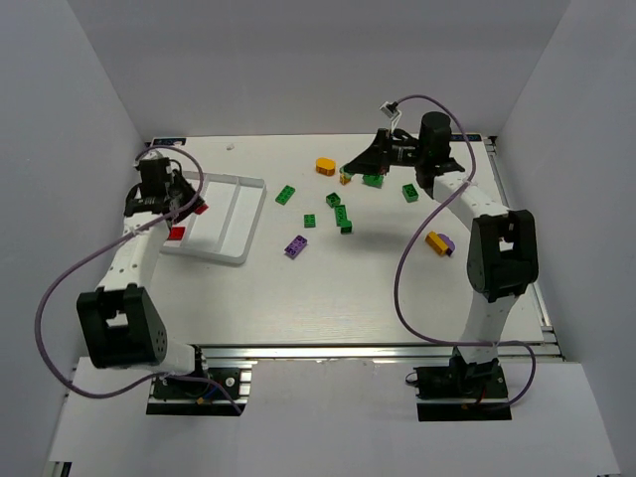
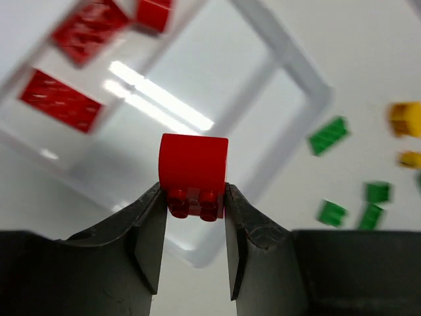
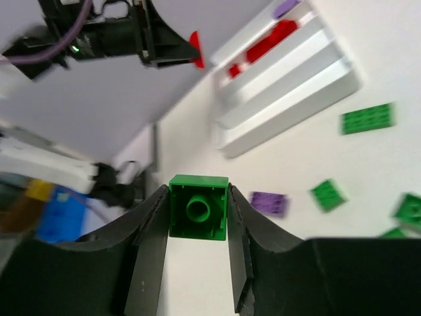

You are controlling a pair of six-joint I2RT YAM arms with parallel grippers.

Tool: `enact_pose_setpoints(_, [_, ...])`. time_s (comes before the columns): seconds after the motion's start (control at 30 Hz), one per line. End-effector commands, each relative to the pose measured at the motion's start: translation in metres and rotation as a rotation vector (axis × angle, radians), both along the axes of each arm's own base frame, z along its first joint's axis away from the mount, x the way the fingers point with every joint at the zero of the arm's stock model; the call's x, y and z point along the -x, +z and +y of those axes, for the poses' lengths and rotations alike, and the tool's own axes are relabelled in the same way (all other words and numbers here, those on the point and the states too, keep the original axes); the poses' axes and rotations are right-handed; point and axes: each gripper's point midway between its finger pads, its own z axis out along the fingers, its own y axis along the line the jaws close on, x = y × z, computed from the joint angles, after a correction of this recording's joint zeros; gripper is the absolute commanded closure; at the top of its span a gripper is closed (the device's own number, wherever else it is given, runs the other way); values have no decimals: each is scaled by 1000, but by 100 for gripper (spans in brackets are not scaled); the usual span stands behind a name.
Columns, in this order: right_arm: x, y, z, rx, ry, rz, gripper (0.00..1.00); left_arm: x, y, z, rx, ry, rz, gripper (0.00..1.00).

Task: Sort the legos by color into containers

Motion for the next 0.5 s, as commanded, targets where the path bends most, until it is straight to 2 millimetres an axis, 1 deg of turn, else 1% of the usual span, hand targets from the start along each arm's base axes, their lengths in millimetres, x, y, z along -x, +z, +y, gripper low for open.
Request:
enact_pose_setpoints(0.0, [-5, 3, -3, 164, -55, -265, 100, 21, -21, 60, -253, 111, 243, 100])
enact_pose_setpoints(0.03, [-6, 0, -4, 180, -68, -266, 100, 20, -33, 70, -301, 119, 295, 100])
enact_pose_setpoints(0.07, [-7, -3, -5, 188, -72, -277, 100, 19, -37, 77, -318, 132, 318, 100])
enact_pose_setpoints(0.1, [-7, -3, -6, 193, -76, -296, 100, 16, -39, 82, -335, 137, 329, 100])
enact_pose_setpoints(0.13, [-5, -8, -7, 206, -77, -272, 100, 9, -36, 87, -366, 140, 320, 100])
enact_pose_setpoints(0.17, [-4, -12, -8, 211, -76, -265, 100, 5, -42, 91, -381, 144, 333, 100])
enact_pose_setpoints(0.2, [-2, -12, -8, 212, -76, -271, 100, 2, -42, 95, -398, 151, 333, 100])
enact_pose_setpoints(0.23, [-2, -14, -8, 217, -78, -276, 100, -4, -36, 100, -427, 155, 319, 100])
enact_pose_setpoints(0.27, [0, -15, -8, 219, -75, -275, 100, -7, -40, 105, -455, 165, 334, 100])
enact_pose_setpoints(0.37, [2, -19, -9, 227, -71, -276, 100, -20, -41, 112, -504, 151, 327, 100])
enact_pose_setpoints(0.4, [4, -20, -8, 229, -68, -276, 100, -22, -48, 114, -514, 145, 345, 100])
enact_pose_setpoints(0.47, [4, -22, -8, 232, -66, -276, 100, -31, -48, 116, -528, 137, 343, 100])
